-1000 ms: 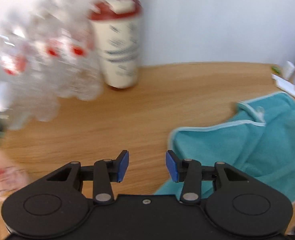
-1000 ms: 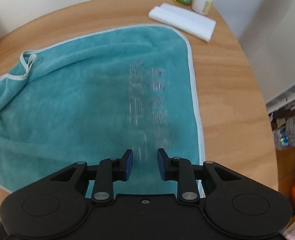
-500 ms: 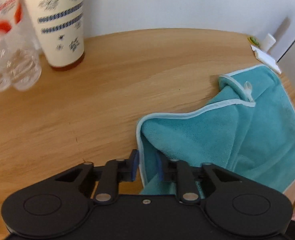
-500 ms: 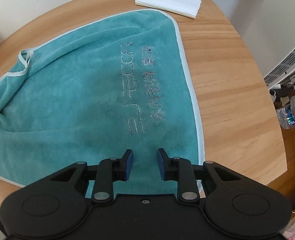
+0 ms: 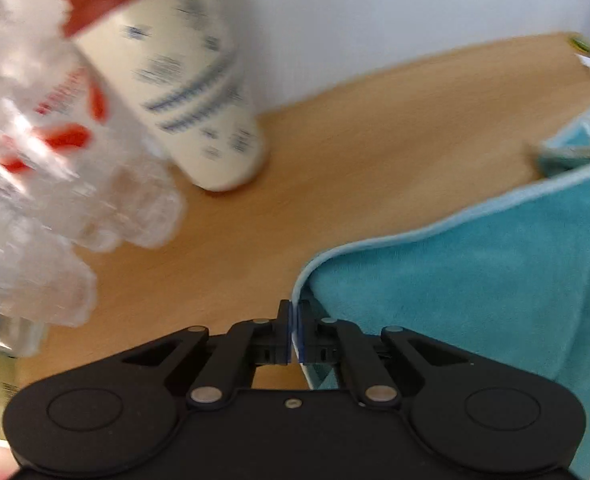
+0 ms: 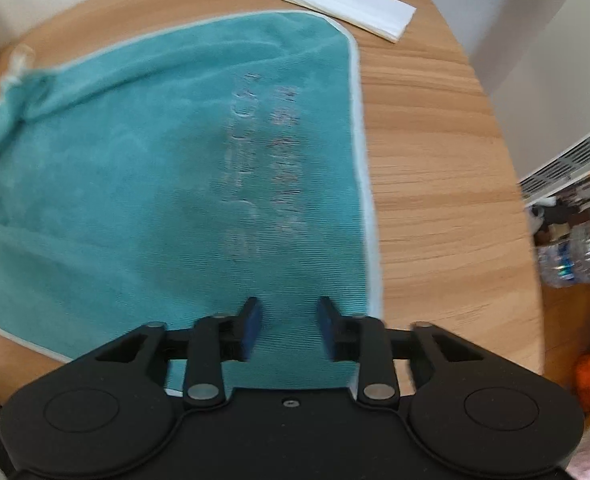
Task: Fold towel
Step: 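Grasp the towel edge with the left gripper and smooth it flat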
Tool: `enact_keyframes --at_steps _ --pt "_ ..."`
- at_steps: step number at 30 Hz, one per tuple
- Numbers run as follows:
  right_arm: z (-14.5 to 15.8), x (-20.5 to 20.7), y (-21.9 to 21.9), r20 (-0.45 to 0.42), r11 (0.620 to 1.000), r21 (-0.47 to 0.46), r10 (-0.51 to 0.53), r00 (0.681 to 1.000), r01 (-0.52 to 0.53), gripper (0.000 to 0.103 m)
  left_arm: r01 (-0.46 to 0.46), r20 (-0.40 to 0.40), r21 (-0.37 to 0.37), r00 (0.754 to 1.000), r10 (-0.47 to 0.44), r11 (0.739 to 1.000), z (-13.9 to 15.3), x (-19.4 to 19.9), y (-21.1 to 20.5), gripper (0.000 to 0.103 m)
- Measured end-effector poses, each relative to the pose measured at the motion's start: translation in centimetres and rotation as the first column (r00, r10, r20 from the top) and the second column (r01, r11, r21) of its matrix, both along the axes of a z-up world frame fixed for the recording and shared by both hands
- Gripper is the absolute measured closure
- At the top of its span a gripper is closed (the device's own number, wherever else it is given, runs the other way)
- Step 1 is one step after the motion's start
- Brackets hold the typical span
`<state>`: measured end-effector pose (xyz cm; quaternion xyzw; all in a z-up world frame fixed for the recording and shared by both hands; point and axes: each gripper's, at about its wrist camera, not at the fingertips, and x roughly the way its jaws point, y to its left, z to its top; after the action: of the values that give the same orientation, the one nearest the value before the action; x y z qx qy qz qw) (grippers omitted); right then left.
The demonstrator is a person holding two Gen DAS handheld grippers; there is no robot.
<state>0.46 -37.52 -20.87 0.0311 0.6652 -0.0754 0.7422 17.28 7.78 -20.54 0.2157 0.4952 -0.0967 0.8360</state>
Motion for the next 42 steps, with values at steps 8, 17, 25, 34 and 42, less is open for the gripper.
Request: enact_keyframes --at_steps 8,17,25,34,42 --pt "0.2 -0.4 -1.9 -0.029 0.999 -0.034 0.025 0.999 -0.026 0.053 -0.118 0.129 0.150 0.987 0.099 0.981 0.5 3.3 1.2 0.101" --pt "0.3 -0.4 -2.9 -0.042 0.997 -0.059 0.056 0.998 -0.058 0.053 -0.247 0.119 0.094 0.965 0.235 0.965 1.4 3.4 2.1 0.079" --pt "1.3 -0.2 -2.4 0.009 0.996 -0.076 0.042 0.999 -0.041 0.081 -0.265 0.063 0.018 0.963 0.264 0.964 3.9 -2.7 2.3 0.059" --pt "2.0 -2.8 -2.2 0.059 0.996 0.068 -0.063 0.996 0.058 0.081 -0.365 -0.046 0.078 0.928 0.369 0.928 0.8 -10.4 4.3 0.057" --pt "1.4 -4.4 -3.0 0.060 0.974 0.126 -0.196 0.979 0.188 0.077 -0.562 0.056 0.047 0.827 0.559 0.826 0.8 -11.7 8.0 0.057"
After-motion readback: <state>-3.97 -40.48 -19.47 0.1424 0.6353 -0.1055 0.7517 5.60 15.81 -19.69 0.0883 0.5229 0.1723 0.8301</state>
